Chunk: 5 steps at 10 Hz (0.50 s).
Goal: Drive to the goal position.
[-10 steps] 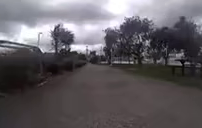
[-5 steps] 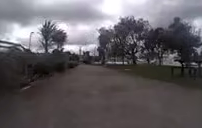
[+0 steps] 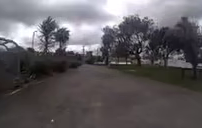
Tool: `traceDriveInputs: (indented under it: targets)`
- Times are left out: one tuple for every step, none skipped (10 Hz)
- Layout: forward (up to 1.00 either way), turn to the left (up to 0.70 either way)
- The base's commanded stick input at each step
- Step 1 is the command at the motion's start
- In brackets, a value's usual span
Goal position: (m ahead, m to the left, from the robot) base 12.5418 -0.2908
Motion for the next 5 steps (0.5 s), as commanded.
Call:
traceDriveInputs:
  targets:
    - [1.0, 0.0]
    - [1.0, 0.0]
    - [1.0, 0.0]
    - [1.0, 0.0]
    - [1.0, 0.0]
